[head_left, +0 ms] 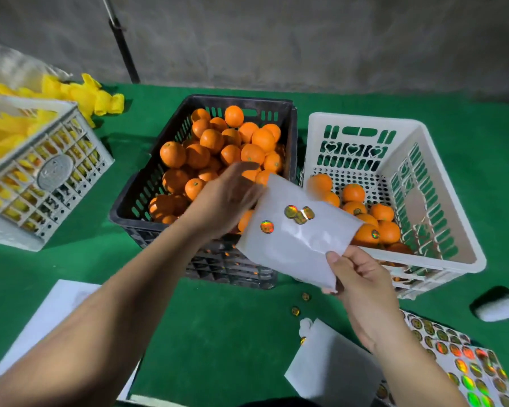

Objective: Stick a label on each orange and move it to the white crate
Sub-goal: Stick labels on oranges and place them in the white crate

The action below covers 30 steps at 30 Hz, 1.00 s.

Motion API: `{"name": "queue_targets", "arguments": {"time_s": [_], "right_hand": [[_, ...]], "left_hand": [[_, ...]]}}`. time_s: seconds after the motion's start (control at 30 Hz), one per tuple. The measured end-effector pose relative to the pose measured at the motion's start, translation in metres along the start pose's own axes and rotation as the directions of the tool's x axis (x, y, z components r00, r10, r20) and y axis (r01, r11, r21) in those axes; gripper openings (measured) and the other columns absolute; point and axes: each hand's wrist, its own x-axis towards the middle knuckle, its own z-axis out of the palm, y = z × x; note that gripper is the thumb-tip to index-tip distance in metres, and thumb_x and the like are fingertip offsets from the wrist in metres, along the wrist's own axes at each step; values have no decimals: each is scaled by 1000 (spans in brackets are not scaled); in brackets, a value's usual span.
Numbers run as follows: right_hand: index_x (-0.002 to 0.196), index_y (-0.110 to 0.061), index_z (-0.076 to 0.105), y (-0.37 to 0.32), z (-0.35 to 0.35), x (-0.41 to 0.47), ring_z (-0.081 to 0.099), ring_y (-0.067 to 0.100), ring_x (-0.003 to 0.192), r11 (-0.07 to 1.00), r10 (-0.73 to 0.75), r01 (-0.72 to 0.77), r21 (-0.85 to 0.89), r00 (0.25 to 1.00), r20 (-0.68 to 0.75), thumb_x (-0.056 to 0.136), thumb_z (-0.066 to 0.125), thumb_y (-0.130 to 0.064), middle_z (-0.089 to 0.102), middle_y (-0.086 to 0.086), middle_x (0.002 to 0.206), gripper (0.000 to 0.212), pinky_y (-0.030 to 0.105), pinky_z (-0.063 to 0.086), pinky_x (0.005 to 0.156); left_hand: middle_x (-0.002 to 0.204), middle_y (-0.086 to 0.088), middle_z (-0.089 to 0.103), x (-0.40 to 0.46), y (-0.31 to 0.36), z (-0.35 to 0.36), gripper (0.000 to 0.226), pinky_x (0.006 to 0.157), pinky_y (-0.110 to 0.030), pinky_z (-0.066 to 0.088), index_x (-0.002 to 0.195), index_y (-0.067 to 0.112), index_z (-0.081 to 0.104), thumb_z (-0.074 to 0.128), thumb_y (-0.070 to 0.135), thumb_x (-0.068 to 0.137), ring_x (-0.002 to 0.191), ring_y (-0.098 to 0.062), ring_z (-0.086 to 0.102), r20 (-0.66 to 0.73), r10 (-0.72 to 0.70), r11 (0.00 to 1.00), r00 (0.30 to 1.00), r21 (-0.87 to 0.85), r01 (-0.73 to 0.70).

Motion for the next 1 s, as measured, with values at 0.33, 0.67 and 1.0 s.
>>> {"name": "queue_targets", "arguments": {"time_s": [0.33,0.67,1.0], "right_hand": [[94,-17,76,4,-7,0,70,24,90,1000,-3,3,6,1000,-9,104,59,-12,76,17,102,20,43,55,84],[108,-24,78,1,-5,-4,71,24,98,999,-24,23,37,1000,20,106,58,-13,77,13,110,24,39,57,79],[112,-31,79,-27,-30,-15,75,22,106,982,-122,133,-135,989,90,107,55,-16,80,0,113,29,36,56,90]], "left_hand": [[144,-21,53,39,-64,-14,51,82,-37,64,159,14,41,43,36,113,125,-31,66,51,-628,689,776,500,525],[146,-19,48,29,-57,-27,81,98,-51,52,150,11,35,82,39,90,128,-39,55,-158,-536,839,829,11,544],[138,13,70,-70,66,16,59,101,-30,54,140,31,59,73,58,89,127,-7,66,176,-320,407,931,-862,303]]}}
